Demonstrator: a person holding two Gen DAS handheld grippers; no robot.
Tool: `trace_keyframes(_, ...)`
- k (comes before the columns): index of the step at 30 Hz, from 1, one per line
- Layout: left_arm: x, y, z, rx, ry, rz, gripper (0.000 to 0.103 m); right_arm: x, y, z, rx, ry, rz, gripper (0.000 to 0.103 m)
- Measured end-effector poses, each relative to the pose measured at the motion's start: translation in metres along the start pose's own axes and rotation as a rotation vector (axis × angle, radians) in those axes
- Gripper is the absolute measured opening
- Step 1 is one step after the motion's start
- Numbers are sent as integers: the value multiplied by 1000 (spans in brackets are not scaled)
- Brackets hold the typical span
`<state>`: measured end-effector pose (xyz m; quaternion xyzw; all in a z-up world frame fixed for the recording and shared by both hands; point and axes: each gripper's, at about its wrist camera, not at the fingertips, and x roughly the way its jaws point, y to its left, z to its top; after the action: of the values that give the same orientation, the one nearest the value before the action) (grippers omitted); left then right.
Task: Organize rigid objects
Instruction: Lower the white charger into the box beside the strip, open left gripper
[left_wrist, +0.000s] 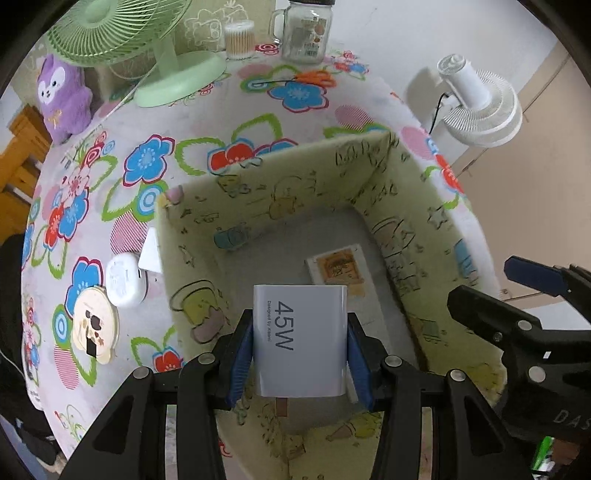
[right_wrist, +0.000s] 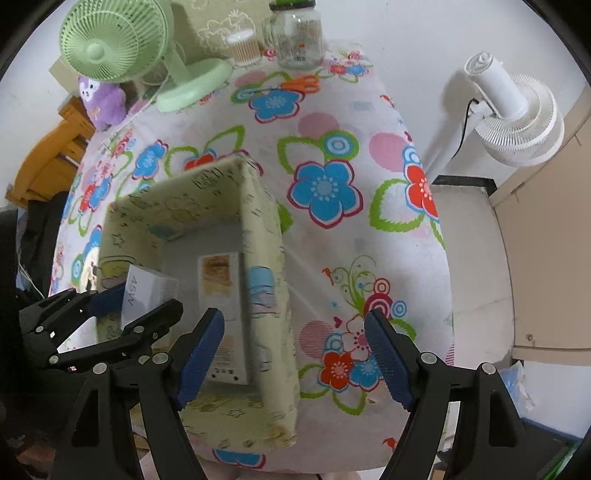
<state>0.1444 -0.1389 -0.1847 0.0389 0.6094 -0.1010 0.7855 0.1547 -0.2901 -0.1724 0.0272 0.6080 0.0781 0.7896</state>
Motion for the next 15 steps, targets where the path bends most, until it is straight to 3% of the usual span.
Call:
trace_keyframes(7,6,-13,0,28,17,43,49,14,-1,0,-11,40,11,81)
trace_keyframes(10,1,-11,2,10,16,38,59,16,-2,2,-1,44,26,81)
trace_keyframes(15,-11,-8,3,5,8,49,61,12,-2,5,-7,32,29,81)
